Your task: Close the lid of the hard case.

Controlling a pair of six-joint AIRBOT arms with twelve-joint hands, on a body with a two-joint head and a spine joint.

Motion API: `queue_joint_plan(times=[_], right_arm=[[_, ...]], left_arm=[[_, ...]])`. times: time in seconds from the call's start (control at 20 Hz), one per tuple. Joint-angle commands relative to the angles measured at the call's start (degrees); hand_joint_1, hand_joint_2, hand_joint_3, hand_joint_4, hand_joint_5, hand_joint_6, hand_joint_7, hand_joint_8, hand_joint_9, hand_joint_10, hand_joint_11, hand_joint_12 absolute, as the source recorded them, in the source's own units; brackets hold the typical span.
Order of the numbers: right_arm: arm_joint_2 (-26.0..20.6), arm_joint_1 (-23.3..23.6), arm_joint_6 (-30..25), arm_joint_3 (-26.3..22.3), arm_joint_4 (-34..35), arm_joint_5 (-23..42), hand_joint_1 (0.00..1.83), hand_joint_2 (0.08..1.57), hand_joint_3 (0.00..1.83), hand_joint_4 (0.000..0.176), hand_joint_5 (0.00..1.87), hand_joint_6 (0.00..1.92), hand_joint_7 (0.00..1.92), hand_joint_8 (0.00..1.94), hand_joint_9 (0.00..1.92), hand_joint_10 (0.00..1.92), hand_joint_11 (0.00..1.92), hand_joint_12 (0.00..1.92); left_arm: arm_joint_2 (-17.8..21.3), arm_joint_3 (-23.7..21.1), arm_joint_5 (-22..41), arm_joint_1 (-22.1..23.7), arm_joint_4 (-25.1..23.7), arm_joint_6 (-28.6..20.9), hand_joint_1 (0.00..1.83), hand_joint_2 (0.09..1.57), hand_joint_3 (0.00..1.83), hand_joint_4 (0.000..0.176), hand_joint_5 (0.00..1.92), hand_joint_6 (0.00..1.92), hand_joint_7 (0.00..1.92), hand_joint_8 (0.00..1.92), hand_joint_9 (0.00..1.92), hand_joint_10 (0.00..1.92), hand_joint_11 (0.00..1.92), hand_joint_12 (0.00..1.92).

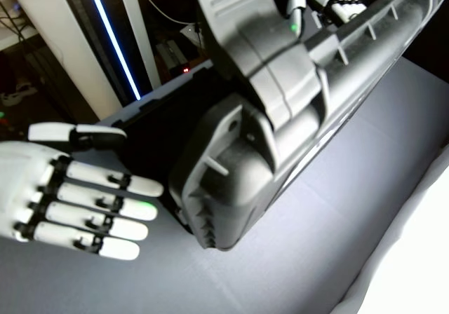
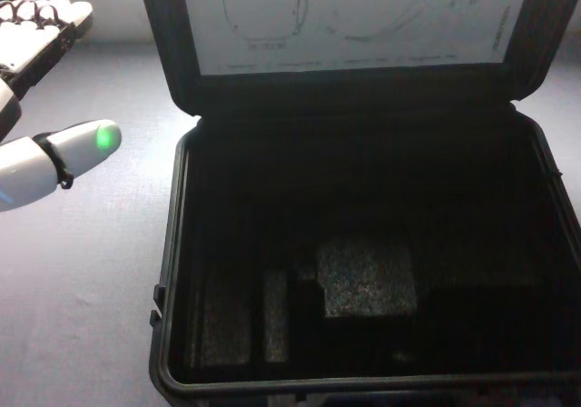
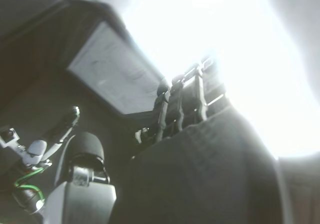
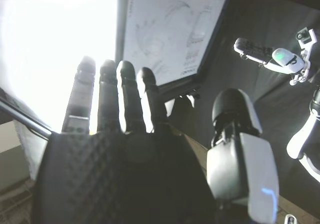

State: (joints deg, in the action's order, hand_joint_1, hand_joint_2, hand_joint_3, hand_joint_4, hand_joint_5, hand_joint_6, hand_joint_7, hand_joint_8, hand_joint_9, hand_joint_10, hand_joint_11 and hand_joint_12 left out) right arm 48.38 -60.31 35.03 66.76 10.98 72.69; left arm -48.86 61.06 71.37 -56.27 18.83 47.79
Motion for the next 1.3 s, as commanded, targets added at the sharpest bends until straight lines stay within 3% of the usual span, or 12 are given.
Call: queue_joint_plan(times=[0.0,0.05,0.5,0.6,0.65,0.7,0.8,0.9,1.0,1.1,1.2,1.25], right_arm=[[0.00,1.67,-0.30,1.33,1.97,3.26,0.00,1.16,0.00,0.016,0.03,0.00,0.04,0.00,0.03,0.00,0.03,0.03],[0.40,3.20,-0.30,2.59,1.89,1.12,0.00,1.17,0.00,0.000,0.03,0.00,0.03,0.00,0.04,0.00,0.05,0.04],[5.51,18.29,-0.23,13.11,-2.93,-15.88,0.00,1.22,0.01,0.000,0.05,0.01,0.04,0.01,0.01,0.00,0.03,0.03],[6.44,21.50,0.01,14.72,-4.85,-18.79,0.00,1.20,0.00,0.031,0.06,0.01,0.04,0.00,0.01,0.00,0.02,0.02],[6.81,23.06,0.21,15.34,-6.01,-20.28,0.00,1.20,0.00,0.015,0.05,0.01,0.03,0.00,0.00,0.00,0.03,0.02],[7.01,24.09,0.32,15.76,-7.11,-21.51,0.00,1.20,0.00,0.007,0.05,0.00,0.02,0.00,0.00,0.00,0.03,0.03],[7.64,26.80,0.60,16.59,-10.17,-24.40,0.00,1.17,0.00,0.024,0.06,0.01,0.01,0.00,0.00,0.00,0.01,0.02],[7.87,27.63,0.60,16.69,-11.52,-25.06,0.00,1.17,0.00,0.036,0.07,0.01,0.01,0.00,0.00,0.00,0.00,0.01],[7.80,27.70,0.60,16.04,-12.70,-24.81,0.00,1.17,0.00,0.029,0.07,0.00,0.00,0.00,0.00,0.00,0.00,0.00],[6.61,27.70,0.60,14.54,-13.48,-23.44,0.00,1.20,0.01,0.000,0.08,0.01,0.04,0.01,0.03,0.01,0.07,0.03],[4.86,27.56,0.60,11.53,-13.57,-20.24,0.00,1.20,0.01,0.004,0.08,0.01,0.04,0.01,0.02,0.00,0.05,0.02],[4.17,27.16,0.60,10.20,-13.81,-19.04,0.00,1.21,0.01,0.021,0.08,0.00,0.06,0.02,0.04,0.01,0.07,0.03]], left_arm=[[-0.64,1.30,3.67,1.46,0.97,-0.14,0.00,1.22,0.00,0.000,0.00,0.00,0.00,0.00,0.00,0.00,0.00,0.00],[-1.48,2.57,1.91,2.80,1.14,-0.15,0.00,1.22,0.00,0.000,0.00,0.00,0.00,0.00,0.00,0.00,0.00,0.00],[-6.54,11.00,-9.99,14.87,-1.71,-0.21,0.00,1.17,0.00,0.000,0.00,0.00,0.00,0.00,0.00,0.00,0.03,0.01],[-7.70,12.68,-12.87,17.95,-3.42,-0.21,0.00,1.17,0.00,0.000,0.00,0.00,0.00,0.00,0.00,0.00,0.00,0.00],[-8.34,13.56,-14.39,19.42,-4.37,-0.21,0.00,1.17,0.00,0.002,0.00,0.00,0.00,0.00,0.00,0.00,0.00,0.00],[-8.86,14.22,-15.52,20.54,-5.15,-0.21,0.00,1.16,0.00,0.018,0.00,0.00,0.00,0.00,0.00,0.00,0.00,0.00],[-9.87,15.32,-17.76,23.12,-7.28,-0.20,0.00,1.17,0.00,0.036,0.00,0.00,0.00,0.00,0.00,0.00,0.00,0.00],[-10.33,15.63,-19.02,24.96,-9.19,-0.20,0.00,1.20,0.00,0.000,0.00,0.00,0.00,0.00,0.00,0.00,0.00,0.00],[-10.01,14.76,-19.09,25.76,-11.23,-0.20,0.00,1.19,0.00,0.000,0.00,0.00,0.00,0.00,0.00,0.00,0.00,0.00],[-8.82,12.72,-16.64,24.30,-11.68,-0.20,0.00,1.20,0.00,0.000,0.00,0.00,0.00,0.00,0.00,0.00,0.00,0.00],[-7.59,10.88,-14.59,23.03,-12.39,-0.22,0.00,1.20,0.00,0.000,0.00,0.00,0.00,0.00,0.00,0.00,0.00,0.00],[-6.89,10.15,-14.03,22.68,-12.83,-0.22,0.00,1.19,0.00,0.000,0.00,0.00,0.00,0.00,0.00,0.00,0.00,0.00]])
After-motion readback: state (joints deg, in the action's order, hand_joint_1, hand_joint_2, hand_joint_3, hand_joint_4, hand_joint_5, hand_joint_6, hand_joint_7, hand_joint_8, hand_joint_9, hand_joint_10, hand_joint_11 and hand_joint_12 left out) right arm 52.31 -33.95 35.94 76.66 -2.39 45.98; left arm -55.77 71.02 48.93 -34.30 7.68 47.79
